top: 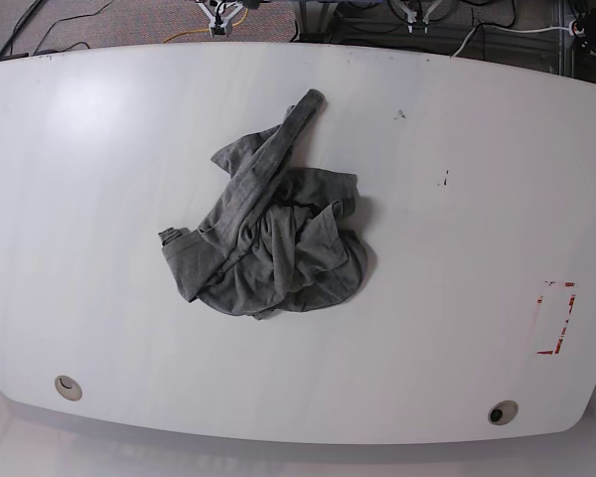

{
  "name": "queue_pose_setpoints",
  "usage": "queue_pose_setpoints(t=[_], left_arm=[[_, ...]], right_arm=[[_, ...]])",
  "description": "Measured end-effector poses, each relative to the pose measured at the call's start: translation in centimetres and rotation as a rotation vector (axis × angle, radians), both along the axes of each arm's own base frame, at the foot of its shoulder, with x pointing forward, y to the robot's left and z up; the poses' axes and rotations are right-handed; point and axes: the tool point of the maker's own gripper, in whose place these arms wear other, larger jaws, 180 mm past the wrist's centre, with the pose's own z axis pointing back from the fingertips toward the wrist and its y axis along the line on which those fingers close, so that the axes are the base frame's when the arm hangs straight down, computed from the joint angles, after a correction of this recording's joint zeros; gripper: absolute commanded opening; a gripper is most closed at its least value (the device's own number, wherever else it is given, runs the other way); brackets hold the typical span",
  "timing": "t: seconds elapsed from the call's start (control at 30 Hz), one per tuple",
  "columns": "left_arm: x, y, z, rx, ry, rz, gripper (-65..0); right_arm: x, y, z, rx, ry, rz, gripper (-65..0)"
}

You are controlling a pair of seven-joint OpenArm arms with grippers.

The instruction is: Layout the t-shirt on the table in an organized manner, then fold the t-shirt properly

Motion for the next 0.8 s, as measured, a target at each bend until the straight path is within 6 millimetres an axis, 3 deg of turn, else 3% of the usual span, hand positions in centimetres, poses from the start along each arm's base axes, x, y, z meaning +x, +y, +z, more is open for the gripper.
queue_pose_setpoints(t=[0.13, 0.23, 0.43, 0.57, 0.67, 0.8], left_arm=[[0.1, 0.4, 0.1, 0.01, -0.01, -0.002, -65.0], [1.0, 1.8, 0.6, 0.041, -0.06, -0.013, -65.0], [4.0, 6.6, 4.2, 0.171, -0.259, -0.088, -65.0], [3.6, 8.3, 6.0, 0.223, -0.28, -0.134, -65.0], [3.0, 7.9, 6.5, 0.226, -0.294, -0.148, -65.0], [2.2, 6.4, 5.7, 0.187, -0.26, -0.143, -65.0]], right_arm=[[0.2, -0.2, 0.1, -0.005, -0.014, 0.002, -62.0], [0.9, -1.2, 0.7, -0.019, -0.067, 0.014, -62.0], [2.9, -4.1, 3.2, -0.085, -0.208, 0.055, -61.9], [3.1, -5.2, 4.8, -0.118, -0.242, 0.087, -61.8], [3.7, -5.2, 5.9, -0.122, -0.304, 0.081, -61.9], [3.1, -4.4, 5.4, -0.108, -0.269, 0.083, -62.2]])
